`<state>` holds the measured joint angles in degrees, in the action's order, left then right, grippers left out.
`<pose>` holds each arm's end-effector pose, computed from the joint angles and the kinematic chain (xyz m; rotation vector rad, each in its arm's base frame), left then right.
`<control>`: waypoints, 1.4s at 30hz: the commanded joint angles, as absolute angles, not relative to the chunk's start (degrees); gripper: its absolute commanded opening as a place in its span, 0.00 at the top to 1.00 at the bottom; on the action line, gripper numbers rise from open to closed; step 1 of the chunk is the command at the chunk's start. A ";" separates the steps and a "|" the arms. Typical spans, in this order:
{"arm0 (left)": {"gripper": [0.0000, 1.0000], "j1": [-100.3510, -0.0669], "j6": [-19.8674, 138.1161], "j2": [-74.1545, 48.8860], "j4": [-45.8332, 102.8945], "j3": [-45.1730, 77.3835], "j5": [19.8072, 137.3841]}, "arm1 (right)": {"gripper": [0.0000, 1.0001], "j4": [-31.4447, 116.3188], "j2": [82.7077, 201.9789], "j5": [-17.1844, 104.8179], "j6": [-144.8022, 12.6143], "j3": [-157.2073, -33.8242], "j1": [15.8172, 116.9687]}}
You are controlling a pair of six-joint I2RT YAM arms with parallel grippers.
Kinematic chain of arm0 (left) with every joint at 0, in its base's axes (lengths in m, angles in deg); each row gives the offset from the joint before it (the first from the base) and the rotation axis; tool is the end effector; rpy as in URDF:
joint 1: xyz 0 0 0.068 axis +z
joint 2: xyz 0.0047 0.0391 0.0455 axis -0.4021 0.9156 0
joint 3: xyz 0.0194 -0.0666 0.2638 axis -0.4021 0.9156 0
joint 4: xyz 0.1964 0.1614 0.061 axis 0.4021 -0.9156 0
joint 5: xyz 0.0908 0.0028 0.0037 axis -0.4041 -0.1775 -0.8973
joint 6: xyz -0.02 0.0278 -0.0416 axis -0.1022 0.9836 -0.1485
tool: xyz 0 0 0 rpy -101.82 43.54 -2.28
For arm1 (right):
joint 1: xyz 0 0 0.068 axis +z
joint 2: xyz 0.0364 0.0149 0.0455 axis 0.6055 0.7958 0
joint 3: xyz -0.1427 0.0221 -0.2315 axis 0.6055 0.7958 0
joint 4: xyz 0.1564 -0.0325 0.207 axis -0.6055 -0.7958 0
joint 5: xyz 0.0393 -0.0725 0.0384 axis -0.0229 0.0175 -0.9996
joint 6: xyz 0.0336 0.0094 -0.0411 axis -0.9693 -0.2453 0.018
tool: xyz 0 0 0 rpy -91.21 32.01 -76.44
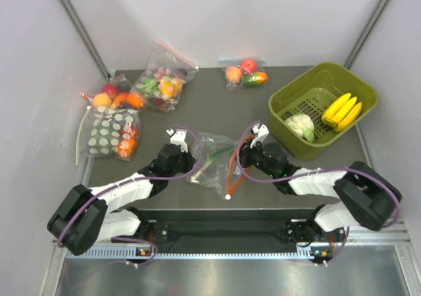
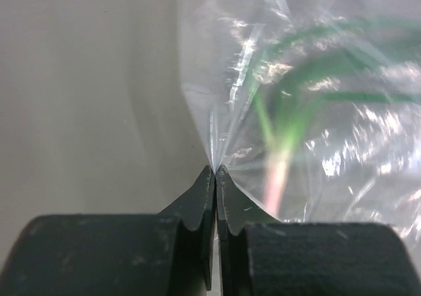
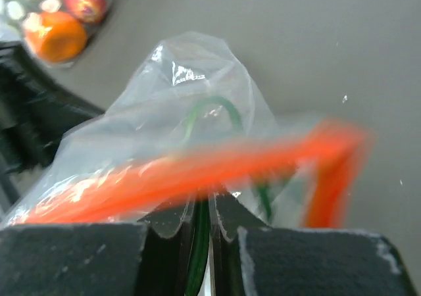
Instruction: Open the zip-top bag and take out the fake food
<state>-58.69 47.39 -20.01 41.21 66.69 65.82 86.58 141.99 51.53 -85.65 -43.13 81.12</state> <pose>0.1874 -0.1277 0.1647 0.1728 2.1587 -0.5141 0.1920 0.1844 0.1734 -0.2879 1.8794 0.8544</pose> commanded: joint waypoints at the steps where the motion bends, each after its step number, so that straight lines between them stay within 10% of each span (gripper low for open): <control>1: 0.96 -57.90 46.10 -18.96 40.40 64.20 63.13 | 1.00 84.44 133.80 48.74 -84.59 -41.68 81.65; 22: 1.00 -56.49 43.46 -12.37 38.47 59.10 63.04 | 1.00 50.16 94.07 42.31 -81.69 -42.73 81.91; 42: 1.00 -55.26 44.86 -13.68 36.62 59.62 63.92 | 1.00 32.31 92.72 63.31 -69.57 -65.14 81.04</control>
<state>-55.89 43.85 -12.40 37.91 60.99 64.31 33.78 91.98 57.41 -72.95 -61.07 81.43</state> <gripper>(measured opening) 0.017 0.053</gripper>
